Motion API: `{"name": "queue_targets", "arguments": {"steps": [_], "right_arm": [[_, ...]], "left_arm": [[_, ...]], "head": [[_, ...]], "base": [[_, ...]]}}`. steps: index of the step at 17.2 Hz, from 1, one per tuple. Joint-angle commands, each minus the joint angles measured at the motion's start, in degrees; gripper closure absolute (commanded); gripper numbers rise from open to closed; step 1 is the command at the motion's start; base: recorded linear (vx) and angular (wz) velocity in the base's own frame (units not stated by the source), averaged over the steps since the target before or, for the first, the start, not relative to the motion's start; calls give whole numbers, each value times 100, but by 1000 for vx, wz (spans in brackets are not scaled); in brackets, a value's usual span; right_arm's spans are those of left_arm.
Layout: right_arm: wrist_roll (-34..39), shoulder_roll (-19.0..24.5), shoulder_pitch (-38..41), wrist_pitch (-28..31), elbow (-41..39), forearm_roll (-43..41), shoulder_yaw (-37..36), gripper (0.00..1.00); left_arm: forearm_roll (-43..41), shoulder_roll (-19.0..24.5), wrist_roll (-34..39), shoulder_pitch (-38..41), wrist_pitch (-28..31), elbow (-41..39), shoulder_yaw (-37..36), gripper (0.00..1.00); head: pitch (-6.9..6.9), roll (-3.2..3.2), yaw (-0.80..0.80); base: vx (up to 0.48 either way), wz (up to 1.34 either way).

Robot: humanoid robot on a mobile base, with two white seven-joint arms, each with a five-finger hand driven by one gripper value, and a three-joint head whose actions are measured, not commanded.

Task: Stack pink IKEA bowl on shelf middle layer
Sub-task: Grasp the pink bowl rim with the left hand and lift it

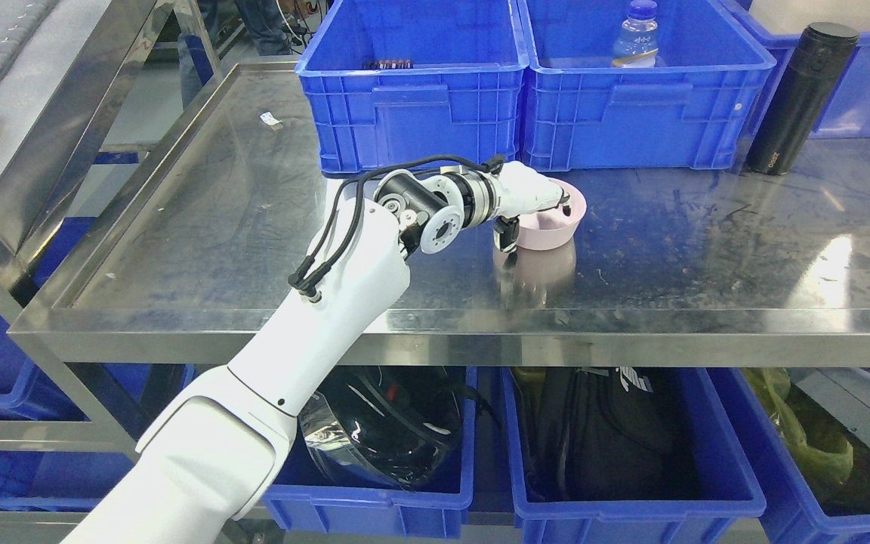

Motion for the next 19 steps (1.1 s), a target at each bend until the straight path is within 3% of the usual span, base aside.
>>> {"name": "queue_targets", "arguments": {"steps": [1, 5, 9, 11, 14, 19], "right_arm": [[-1, -100, 17, -4, -100, 0, 0, 0], [-1, -100, 17, -4, -100, 0, 0, 0], [-1, -100, 26, -4, -100, 0, 0, 0], [-1, -100, 17, -4, -100, 0, 0, 0], [-1, -100, 17, -4, -100, 0, 0, 0], [-1, -100, 17, -4, -100, 0, 0, 0]], "left_arm": [[37, 95, -52, -51, -27, 284, -33, 35], [28, 95, -52, -51, -105, 292, 19, 49], [80, 95, -61, -42, -886, 292, 405, 85], [72, 95, -61, -24, -1291, 310, 616, 97], [80, 95, -52, -15, -1441, 171, 1010, 98], [151, 95, -8, 256, -2434, -620, 2750, 98]], "head": [[0, 0, 0], [0, 0, 0], [0, 0, 0], [0, 0, 0], [0, 0, 0], [0, 0, 0]], "base": [[0, 0], [0, 0], [0, 0], [0, 0], [0, 0], [0, 0]]}}
